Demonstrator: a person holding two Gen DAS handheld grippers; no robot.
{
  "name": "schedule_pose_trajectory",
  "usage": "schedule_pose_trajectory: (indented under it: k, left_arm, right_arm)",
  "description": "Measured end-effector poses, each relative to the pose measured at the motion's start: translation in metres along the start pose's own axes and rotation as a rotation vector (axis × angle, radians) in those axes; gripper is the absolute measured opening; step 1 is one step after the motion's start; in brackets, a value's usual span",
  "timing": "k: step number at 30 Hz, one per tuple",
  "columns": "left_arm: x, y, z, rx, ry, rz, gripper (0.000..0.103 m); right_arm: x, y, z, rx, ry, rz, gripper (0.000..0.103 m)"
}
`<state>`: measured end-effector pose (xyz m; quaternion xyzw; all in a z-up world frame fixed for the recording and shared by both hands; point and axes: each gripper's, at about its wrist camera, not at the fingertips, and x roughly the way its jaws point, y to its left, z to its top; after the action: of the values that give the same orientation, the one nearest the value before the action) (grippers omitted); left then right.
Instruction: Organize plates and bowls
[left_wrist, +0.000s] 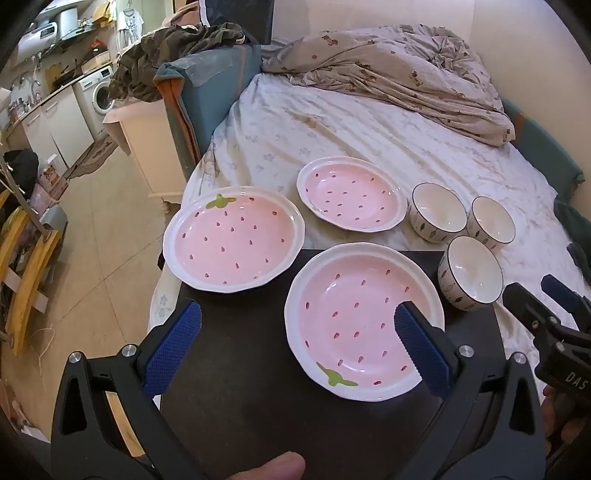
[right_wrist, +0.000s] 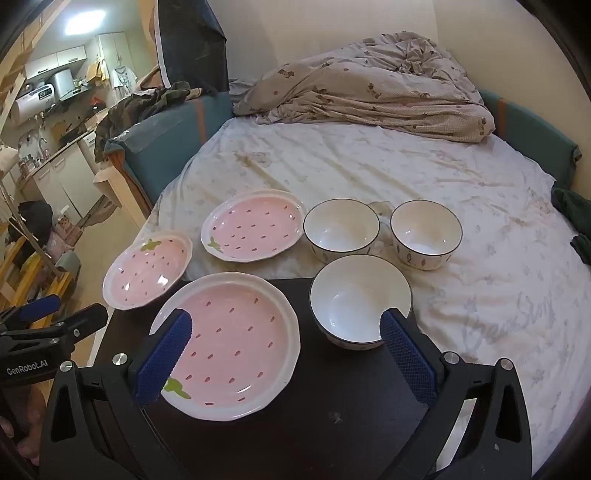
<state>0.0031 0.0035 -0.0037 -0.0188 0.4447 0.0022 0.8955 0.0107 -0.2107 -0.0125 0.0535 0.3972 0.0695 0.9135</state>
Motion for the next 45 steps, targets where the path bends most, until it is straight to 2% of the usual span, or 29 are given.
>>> schedule_pose_trajectory:
  k: [45]
  left_arm:
    - [0.0009,0.0026,0.0034,-0.011,0.005,0.002,0.103]
  right_arm:
    - [0.0039,-0.0091,-0.0076,-0.012,-0.006,0.002,0.103]
